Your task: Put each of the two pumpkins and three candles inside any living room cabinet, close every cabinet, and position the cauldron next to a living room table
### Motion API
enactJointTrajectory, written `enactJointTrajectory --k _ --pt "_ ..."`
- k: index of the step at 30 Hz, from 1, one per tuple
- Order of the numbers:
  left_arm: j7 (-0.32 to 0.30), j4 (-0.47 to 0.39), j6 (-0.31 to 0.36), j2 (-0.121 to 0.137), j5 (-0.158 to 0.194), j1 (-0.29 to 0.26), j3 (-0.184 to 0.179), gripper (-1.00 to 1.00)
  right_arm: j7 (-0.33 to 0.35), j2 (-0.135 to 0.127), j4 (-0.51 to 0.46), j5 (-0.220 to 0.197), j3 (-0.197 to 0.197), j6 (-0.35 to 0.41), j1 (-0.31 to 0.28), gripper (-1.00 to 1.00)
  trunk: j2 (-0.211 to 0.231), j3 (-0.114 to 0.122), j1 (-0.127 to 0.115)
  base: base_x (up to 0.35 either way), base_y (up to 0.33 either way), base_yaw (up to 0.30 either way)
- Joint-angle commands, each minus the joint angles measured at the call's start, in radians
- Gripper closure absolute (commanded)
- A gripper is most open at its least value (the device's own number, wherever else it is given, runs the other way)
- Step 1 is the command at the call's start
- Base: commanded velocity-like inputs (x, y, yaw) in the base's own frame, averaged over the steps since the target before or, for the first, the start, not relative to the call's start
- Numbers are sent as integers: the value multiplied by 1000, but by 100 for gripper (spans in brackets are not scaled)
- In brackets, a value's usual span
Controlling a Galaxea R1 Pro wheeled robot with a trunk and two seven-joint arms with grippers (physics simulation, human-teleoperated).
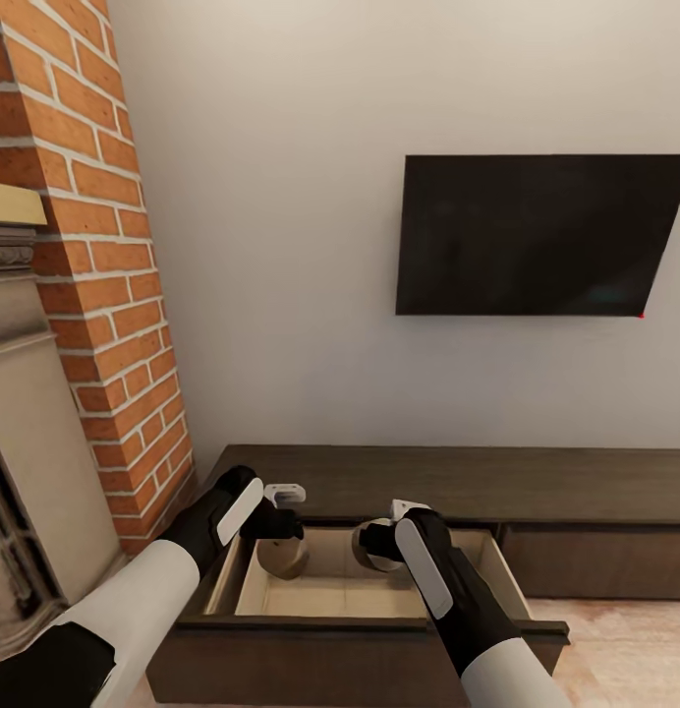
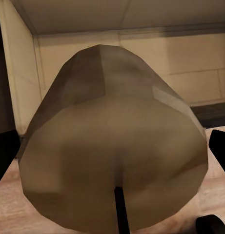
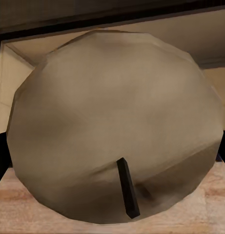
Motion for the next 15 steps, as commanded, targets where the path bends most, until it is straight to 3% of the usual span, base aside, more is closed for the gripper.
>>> enactJointTrajectory --k 1,15 --pt "12 -1 2 1 10 -1 -4 100 -10 0 -1 -12 1 0 -1 100 -1 -1 0 159 1 0" --pt "12 -2 2 0 10 -1 -4 100 -10 0 -1 -12 1 0 -1 100 -1 -1 0 89 8 0"
